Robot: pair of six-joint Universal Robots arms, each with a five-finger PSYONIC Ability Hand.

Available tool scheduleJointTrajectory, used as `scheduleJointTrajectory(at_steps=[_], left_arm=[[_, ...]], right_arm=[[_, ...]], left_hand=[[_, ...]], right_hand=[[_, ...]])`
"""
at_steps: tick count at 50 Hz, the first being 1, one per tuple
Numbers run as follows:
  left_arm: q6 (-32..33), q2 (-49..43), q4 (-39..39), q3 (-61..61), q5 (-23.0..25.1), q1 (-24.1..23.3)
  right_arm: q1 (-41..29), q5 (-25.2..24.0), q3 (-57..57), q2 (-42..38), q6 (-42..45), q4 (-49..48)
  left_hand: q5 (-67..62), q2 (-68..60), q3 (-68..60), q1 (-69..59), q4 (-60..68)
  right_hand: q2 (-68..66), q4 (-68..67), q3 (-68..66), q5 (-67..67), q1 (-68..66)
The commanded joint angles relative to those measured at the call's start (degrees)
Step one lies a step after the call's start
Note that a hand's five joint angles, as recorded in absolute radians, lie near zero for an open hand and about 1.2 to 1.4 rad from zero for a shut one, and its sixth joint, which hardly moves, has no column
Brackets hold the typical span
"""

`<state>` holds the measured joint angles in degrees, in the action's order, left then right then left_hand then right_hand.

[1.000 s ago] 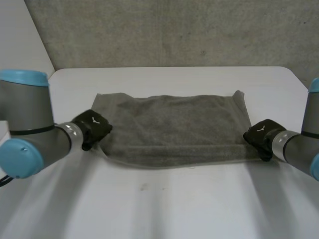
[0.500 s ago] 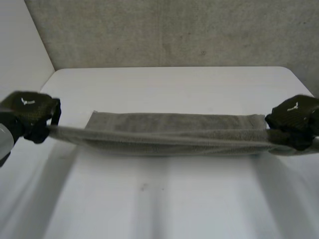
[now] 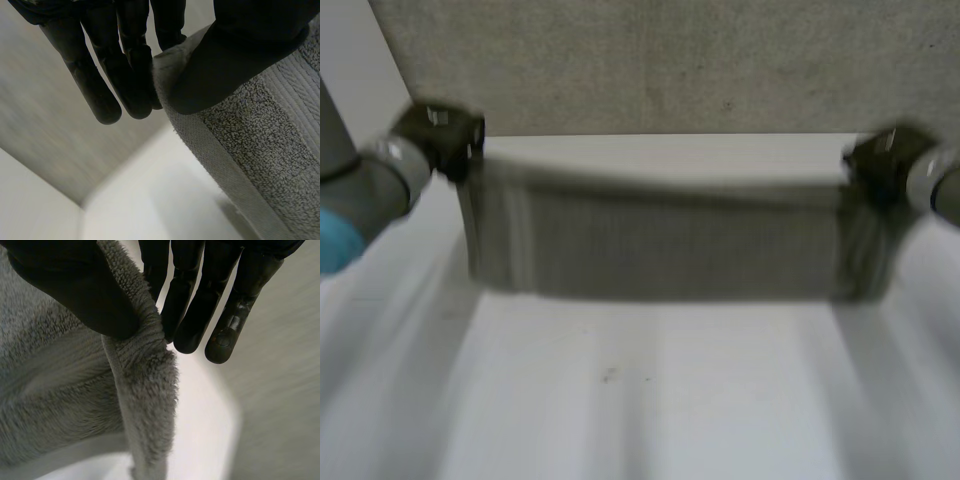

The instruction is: Fold the towel.

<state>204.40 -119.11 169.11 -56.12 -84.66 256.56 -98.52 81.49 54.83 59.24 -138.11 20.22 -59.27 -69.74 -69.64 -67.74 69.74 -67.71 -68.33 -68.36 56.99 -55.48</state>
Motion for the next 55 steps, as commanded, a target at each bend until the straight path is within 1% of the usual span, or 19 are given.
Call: scheduleJointTrajectory(at_steps=[1,5,10,12,13,16,22,25,27,28,30,31,32,33,39,42,47,48,55], left_arm=[[-8.83,-1.65,9.46,25.96,-4.8,-1.68],[-11.74,-0.94,13.27,25.19,-5.16,-1.77],[-14.47,-0.15,13.44,18.86,-4.72,-1.77],[-14.82,0.02,13.0,11.17,-4.37,-1.59],[-14.82,0.02,13.0,11.12,-4.37,-1.59],[-14.73,-0.24,13.09,-2.1,-3.84,-0.98],[-14.56,-1.29,14.14,-14.78,-1.65,-0.37],[-14.47,-1.91,14.14,-16.82,-1.12,-0.01],[-14.47,-2.7,14.14,-19.54,-0.59,0.08],[-14.47,-2.7,14.14,-19.55,-0.59,0.08],[-14.38,-2.53,14.14,-21.39,-0.59,-0.19],[-14.38,-2.53,14.14,-21.4,-0.59,-0.19],[-14.38,-2.0,14.06,-22.09,-0.5,-0.27],[-14.38,-1.13,13.97,-22.71,-0.5,-0.28],[-14.47,6.25,13.97,-26.31,-0.41,-0.45],[-14.47,7.84,14.06,-27.28,-0.41,-0.63],[-14.47,12.41,14.58,-31.23,-0.41,-0.72],[-14.47,12.41,14.58,-31.24,-0.41,-0.72],[-14.47,13.03,15.9,-34.57,-0.41,-0.72]], right_arm=[[-1.5,2.27,-5.98,6.84,-10.68,-25.01],[-1.41,2.18,-2.27,9.85,-10.42,-27.43],[-1.14,1.21,1.24,10.2,-9.72,-21.63],[-1.14,0.08,2.82,8.89,-8.32,-14.37],[-1.14,0.07,2.82,8.88,-8.32,-14.33],[-1.58,-1.51,5.8,4.41,-2.97,-4.69],[-1.58,-1.34,11.25,-2.88,2.49,-0.19],[-1.58,-1.16,12.32,-4.57,2.85,0.08],[-1.5,-1.16,13.11,-7.11,2.94,0.87],[-1.5,-1.16,13.11,-7.12,2.93,0.87],[-0.97,-0.81,12.93,-7.38,2.32,1.05],[-0.97,-0.81,12.93,-7.38,2.32,1.05],[-0.88,-0.72,12.93,-6.68,1.71,1.05],[-0.79,-0.81,13.02,-5.55,0.57,0.96],[3.5,-3.08,18.18,2.44,-6.98,-1.23],[4.3,-4.59,21.11,4.4,-7.79,-2.21],[9.21,-12.3,36.27,10.71,-6.39,-7.55],[9.23,-12.32,36.31,10.72,-6.38,-7.57],[16.07,-21.36,52.46,13.98,0.46,-19.68]], left_hand=[[-10.73,-10.26,-10.36,-12.26,10.26],[-10.73,-10.26,-10.36,-12.26,10.26],[-10.73,-10.26,-10.36,-12.26,10.26],[-10.73,-10.26,-10.36,-12.26,10.26],[-10.73,-10.26,-10.36,-12.26,10.26],[-10.73,-10.26,-10.36,-12.26,10.26],[-10.73,-10.26,-10.36,-12.26,10.26],[-10.73,-10.26,-10.36,-12.26,10.26],[-10.73,-10.26,-10.36,-12.26,10.26],[-10.73,-10.26,-10.36,-12.26,10.26],[-10.73,-10.26,-10.36,-12.26,10.26],[-10.73,-10.26,-10.36,-12.26,10.26],[-10.73,-10.26,-10.36,-12.26,10.26],[-10.73,-10.26,-10.36,-12.26,10.26],[-10.73,-10.26,-10.36,-12.26,10.26],[-10.73,-10.26,-10.36,-12.26,10.26],[-10.73,-10.26,-10.36,-12.26,10.26],[-10.73,-10.26,-10.36,-12.26,10.26],[-10.73,-10.26,-10.36,-12.26,10.26]], right_hand=[[-12.29,-11.67,-11.64,13.01,-24.52],[-12.29,-11.67,-11.64,13.01,-24.52],[-12.29,-11.67,-11.64,13.01,-24.52],[-12.29,-11.67,-11.64,13.01,-24.52],[-12.29,-11.67,-11.64,13.01,-24.52],[-12.29,-11.67,-11.64,13.01,-24.52],[-12.29,-11.67,-11.64,13.01,-24.52],[-12.29,-11.67,-11.64,13.01,-24.52],[3.7,4.32,4.34,-2.98,-8.53],[3.8,4.42,4.44,-3.08,-8.43],[38.42,39.04,39.07,-37.7,26.19],[38.62,39.23,39.26,-37.9,26.38],[53.61,54.22,54.25,-52.89,41.37],[57.71,58.33,58.36,-56.99,45.48],[57.71,58.33,58.36,-56.99,45.48],[57.71,58.33,58.36,-56.99,45.48],[52.96,53.57,53.6,-52.24,40.72],[52.92,53.53,53.56,-52.2,40.68],[48.71,49.33,49.36,-48.0,36.48]])
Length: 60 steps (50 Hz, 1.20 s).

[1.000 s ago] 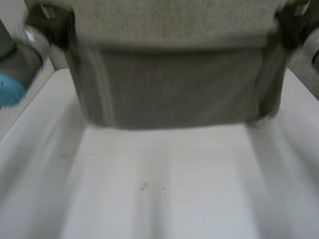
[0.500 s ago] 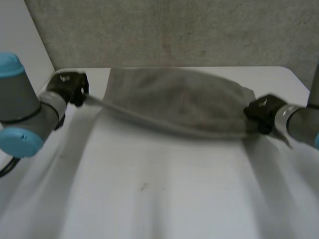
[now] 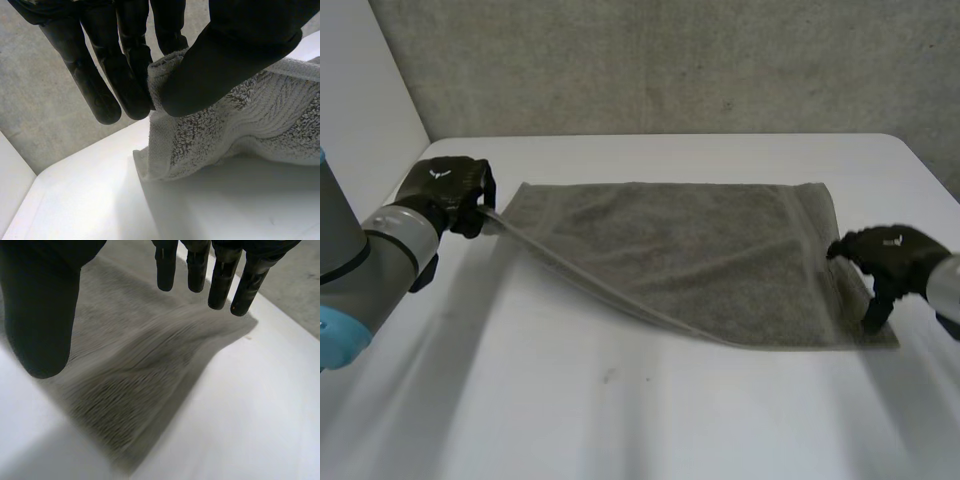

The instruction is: Fold the towel.

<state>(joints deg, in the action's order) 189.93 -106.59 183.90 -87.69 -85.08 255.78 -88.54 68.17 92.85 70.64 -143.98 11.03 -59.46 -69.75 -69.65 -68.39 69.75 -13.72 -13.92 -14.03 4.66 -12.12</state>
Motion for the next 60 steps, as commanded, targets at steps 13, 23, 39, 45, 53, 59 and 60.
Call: scheduleJointTrajectory(at_steps=[13,23,39,45,53,59,60], left_arm=[[0.0,0.25,1.46,-3.98,0.0,0.78],[-0.08,0.25,2.42,-4.33,0.0,0.78],[-0.08,0.25,3.13,-4.86,0.0,0.6],[0.0,0.25,3.13,-4.86,0.0,0.6],[-0.08,0.25,3.04,-4.86,0.0,0.43],[-0.08,0.16,3.13,-5.22,0.0,0.43],[-0.08,0.07,3.13,-5.22,0.09,0.51]], right_arm=[[9.44,-12.18,15.79,-4.19,13.46,-16.21],[9.09,-12.71,15.08,-6.04,13.73,-20.52],[8.65,-12.09,11.31,-7.8,13.64,-20.52],[8.04,-11.83,9.64,-8.5,13.29,-20.43],[6.72,-11.74,7.79,-9.02,13.11,-20.52],[5.58,-11.57,6.03,-10.08,13.11,-20.52],[5.57,-11.57,6.03,-10.08,13.11,-20.52]], left_hand=[[-10.54,-10.25,-10.35,-11.61,10.25],[-10.54,-10.25,-10.35,-11.61,10.25],[-10.54,-10.25,-10.35,-11.61,10.25],[-10.54,-10.25,-10.35,-11.61,10.25],[-10.54,-10.25,-10.35,-11.61,10.25],[-10.54,-10.25,-10.35,-11.61,10.25],[-10.54,-10.25,-10.35,-11.61,10.25]], right_hand=[[-28.13,-27.94,-27.83,27.19,-29.73],[-42.09,-41.9,-41.79,41.15,-43.69],[-44.97,-44.78,-44.67,44.03,-46.57],[-44.81,-44.61,-44.5,43.87,-46.41],[-45.14,-44.95,-44.84,44.2,-46.74],[-49.33,-49.14,-49.03,48.39,-50.93],[-49.35,-49.15,-49.04,48.41,-50.95]])
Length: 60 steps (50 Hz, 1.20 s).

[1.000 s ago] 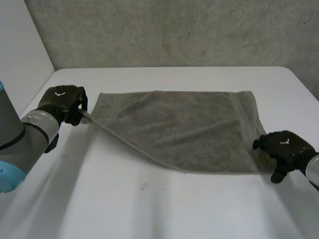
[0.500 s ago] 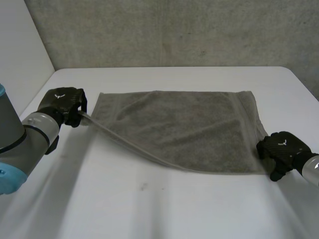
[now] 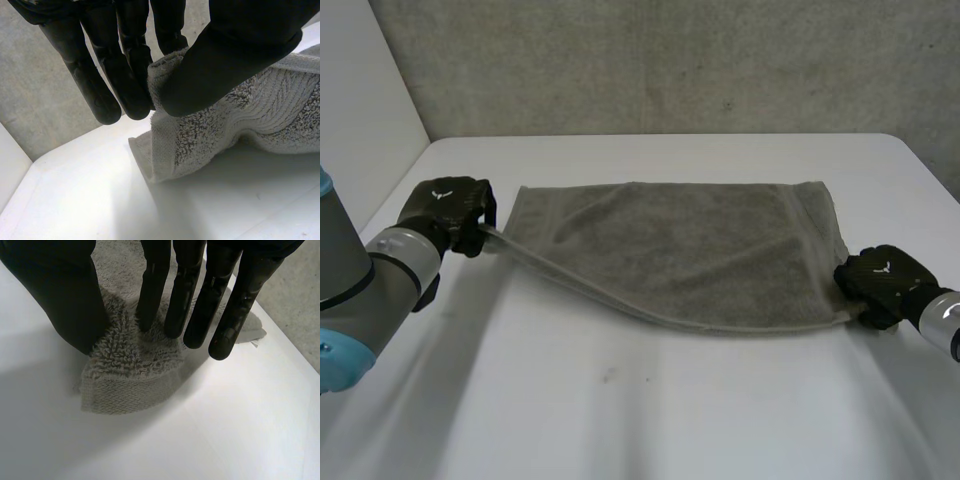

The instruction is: Fold the towel.

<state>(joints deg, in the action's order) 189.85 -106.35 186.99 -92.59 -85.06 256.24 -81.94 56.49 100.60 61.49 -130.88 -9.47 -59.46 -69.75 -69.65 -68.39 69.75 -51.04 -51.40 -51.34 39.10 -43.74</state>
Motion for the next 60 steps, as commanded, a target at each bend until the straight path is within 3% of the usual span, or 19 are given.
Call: scheduleJointTrajectory(at_steps=[1,17,19,25,27,31,33,37,41,45,50,53,60], left_arm=[[0.0,-0.26,0.04,-0.31,0.07,0.05],[0.52,1.49,-2.41,-0.92,-0.11,-0.04],[0.52,1.5,-2.42,-0.92,-0.11,-0.04],[5.71,7.04,-15.34,-4.61,-0.02,0.57],[9.56,10.01,-22.34,-7.58,-0.02,1.88],[11.16,13.88,-26.06,-10.93,0.16,2.59],[11.25,14.77,-25.8,-11.47,0.86,2.68],[11.42,14.6,-22.39,-10.33,3.32,3.03],[11.34,11.43,-19.3,-6.9,3.32,2.95],[11.34,2.58,-14.92,0.89,2.8,2.51],[10.81,-7.08,-13.59,10.47,2.71,1.9],[10.46,-12.97,-12.97,17.41,2.45,1.63],[9.93,-24.43,-10.42,30.37,-1.42,-1.27]], right_arm=[[-1.2,0.11,-1.98,-1.02,0.01,-0.02],[-1.38,0.2,-1.72,3.2,0.71,6.04],[-1.2,-0.06,-1.54,4.87,3.16,14.7],[2.23,0.2,-0.93,8.48,10.38,29.42],[7.13,0.46,-0.14,11.27,17.72,41.92],[12.06,0.73,-0.66,14.97,28.54,58.46],[12.51,0.46,-1.45,15.94,30.05,59.99],[12.42,0.37,-5.32,16.21,27.69,58.42],[9.1,1.51,-11.8,12.63,17.8,52.12],[3.02,4.42,-18.51,6.1,12.58,48.49],[-4.79,11.7,-29.47,-3.54,7.14,42.89],[-5.77,12.41,-31.51,-5.94,5.9,40.41],[-10.25,14.95,-35.82,-13.13,-0.86,22.87]], left_hand=[[-10.54,-10.25,-10.35,-11.61,10.25],[-10.54,-10.25,-10.35,-11.61,10.25],[-10.54,-10.25,-10.35,-11.61,10.25],[-10.54,-10.25,-10.35,-11.61,10.25],[-10.54,-10.25,-10.35,-11.61,10.25],[-10.54,-10.25,-10.35,-11.61,10.25],[-10.54,-10.25,-10.35,-11.61,10.25],[-10.54,-10.25,-10.35,-11.61,10.25],[-10.54,-10.25,-10.35,-11.61,10.25],[-10.54,-10.25,-10.35,-11.61,10.25],[-10.54,-10.25,-10.35,-11.61,10.25],[-10.54,-10.25,-10.35,-11.61,10.25],[-10.54,-10.25,-10.35,-11.61,10.25]], right_hand=[[-13.86,-13.5,-13.57,15.8,-21.16],[-28.96,-28.6,-28.66,30.9,-36.26],[-28.96,-28.6,-28.66,30.9,-36.26],[-28.96,-28.6,-28.66,30.9,-36.26],[-28.96,-28.6,-28.66,30.9,-36.26],[-28.96,-28.6,-28.66,30.9,-36.26],[-28.96,-28.6,-28.66,30.9,-36.26],[-28.96,-28.6,-28.66,30.9,-36.26],[-28.96,-28.6,-28.66,30.9,-36.26],[-28.96,-28.6,-28.66,30.9,-36.26],[-28.96,-28.6,-28.66,30.9,-36.26],[-28.96,-28.6,-28.66,30.9,-36.26],[-28.96,-28.6,-28.66,30.9,-36.26]])
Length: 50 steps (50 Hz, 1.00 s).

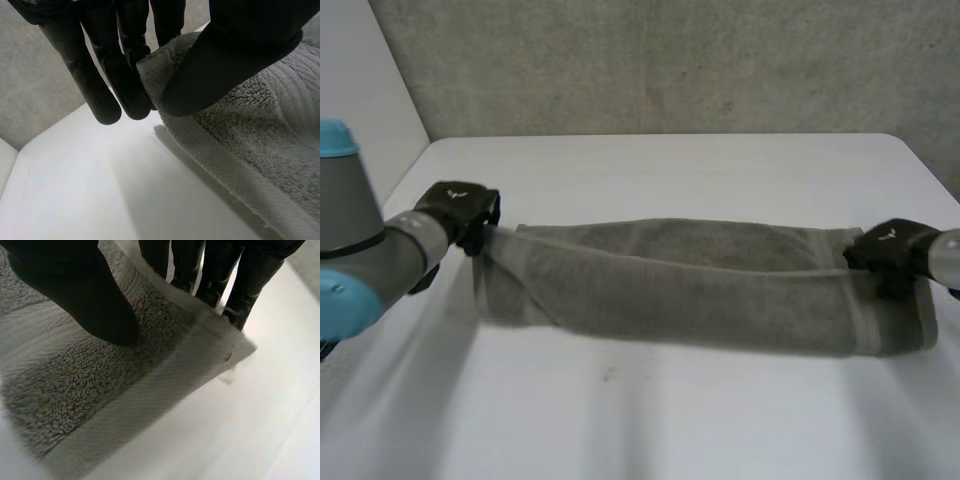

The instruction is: Fold the towel.

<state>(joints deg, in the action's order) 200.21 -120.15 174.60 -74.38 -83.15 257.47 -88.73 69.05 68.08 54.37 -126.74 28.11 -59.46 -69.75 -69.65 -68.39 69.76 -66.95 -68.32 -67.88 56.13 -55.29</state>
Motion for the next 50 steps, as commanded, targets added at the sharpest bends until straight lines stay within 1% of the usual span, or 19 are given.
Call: scheduleJointTrajectory(at_steps=[1,6,9,20,21,22,23,24,25,26,31,33,39,41,42,44,45,47,50], left_arm=[[-0.52,-13.16,2.32,14.94,-4.2,-2.76],[-0.52,-19.58,2.59,22.41,-5.61,-3.12],[-0.52,-22.58,3.11,26.38,-5.7,-3.12],[-0.26,-27.16,6.1,32.98,-5.35,-3.12],[-0.17,-27.25,6.36,32.81,-5.0,-3.21],[-0.17,-27.25,6.37,32.81,-5.0,-3.21],[-0.09,-27.33,6.28,32.63,-4.83,-3.29],[-0.08,-27.33,6.28,32.63,-4.82,-3.29],[0.09,-27.25,6.02,32.46,-4.48,-3.56],[0.35,-27.25,5.67,32.37,-4.12,-4.08],[0.36,-26.11,3.56,31.67,-4.21,-6.1],[0.0,-24.96,2.5,31.23,-4.21,-6.11],[-0.44,-17.86,-1.54,26.06,-4.3,-5.76],[-0.44,-15.91,-1.9,23.84,-4.3,-5.84],[-0.52,-14.17,-1.98,21.15,-4.3,-5.93],[-0.52,-12.15,-1.98,18.07,-4.21,-5.93],[-0.61,-9.34,-1.98,15.0,-4.12,-5.84],[-0.79,-6.45,-1.9,11.75,-4.03,-5.84],[-2.1,-1.69,-1.2,5.85,-3.6,-6.02]], right_arm=[[-3.47,2.41,-3.31,-6.03,-5.01,-14.75],[-6.02,8.29,-3.48,-8.83,-6.76,-30.09],[-6.72,9.61,-3.57,-9.8,-6.94,-35.99],[-8.39,11.37,-6.29,-12.71,-6.94,-41.03],[-8.65,11.63,-6.99,-13.4,-6.94,-40.76],[-8.92,12.07,-7.17,-13.93,-6.85,-40.33],[-8.92,12.08,-7.17,-13.94,-6.85,-40.32],[-9.53,13.29,-7.09,-14.2,-6.76,-40.15],[-10.14,14.96,-6.82,-14.11,-6.85,-40.15],[-10.15,14.98,-6.82,-14.11,-6.85,-40.15],[-10.5,17.26,-3.92,-10.51,-7.55,-39.88],[-10.15,16.48,0.1,-5.52,-9.91,-39.88],[-9.89,12.87,4.25,0.57,-16.17,-38.83],[-9.28,8.06,6.44,4.24,-19.05,-34.37],[-9.27,8.03,6.45,4.26,-19.07,-34.35],[-5.51,3.66,8.46,6.53,-20.64,-28.05],[-5.49,3.64,8.47,6.54,-20.65,-28.02],[-2.25,0.66,9.96,7.59,-21.18,-21.98],[-1.1,0.12,10.84,7.86,-21.0,-19.76]], left_hand=[[-10.54,-10.25,-10.35,-11.61,10.24],[-10.54,-10.25,-10.35,-11.61,10.24],[-10.54,-10.25,-10.35,-11.61,10.24],[-10.54,-10.25,-10.35,-11.61,10.24],[-10.54,-10.25,-10.35,-11.61,10.24],[-10.54,-10.25,-10.35,-11.61,10.24],[17.74,18.04,17.93,16.68,-18.05],[18.03,18.32,18.22,16.96,-18.33],[50.17,50.47,50.36,49.1,-50.47],[59.46,59.75,59.65,58.39,-59.76],[59.46,59.75,59.65,58.39,-59.76],[59.46,59.75,59.65,58.39,-59.76],[59.46,59.75,59.65,58.39,-59.76],[59.46,59.75,59.65,58.39,-59.76],[59.46,59.75,59.65,58.39,-59.76],[59.46,59.75,59.65,58.39,-59.76],[59.46,59.75,59.65,58.39,-59.76],[59.46,59.75,59.65,58.39,-59.76],[59.46,59.75,59.65,58.39,-59.76]], right_hand=[[-13.05,-11.68,-12.12,13.87,-24.71],[-13.05,-11.68,-12.12,13.87,-24.71],[-13.05,-11.68,-12.12,13.87,-24.71],[-13.05,-11.68,-12.12,13.87,-24.71],[-6.28,-4.91,-5.35,7.1,-17.94],[26.43,27.8,27.36,-25.6,14.77],[26.75,28.13,27.69,-25.93,15.09],[56.95,58.32,57.88,-56.13,45.29],[56.95,58.32,57.88,-56.13,45.29],[56.95,58.32,57.88,-56.13,45.29],[56.95,58.32,57.88,-56.13,45.29],[56.95,58.32,57.88,-56.13,45.29],[56.95,58.32,57.88,-56.13,45.29],[56.95,58.32,57.88,-56.13,45.29],[56.95,58.32,57.88,-56.13,45.29],[56.95,58.32,57.88,-56.13,45.29],[56.95,58.32,57.88,-56.13,45.29],[56.95,58.32,57.88,-56.13,45.29],[56.95,58.32,57.88,-56.13,45.29]])
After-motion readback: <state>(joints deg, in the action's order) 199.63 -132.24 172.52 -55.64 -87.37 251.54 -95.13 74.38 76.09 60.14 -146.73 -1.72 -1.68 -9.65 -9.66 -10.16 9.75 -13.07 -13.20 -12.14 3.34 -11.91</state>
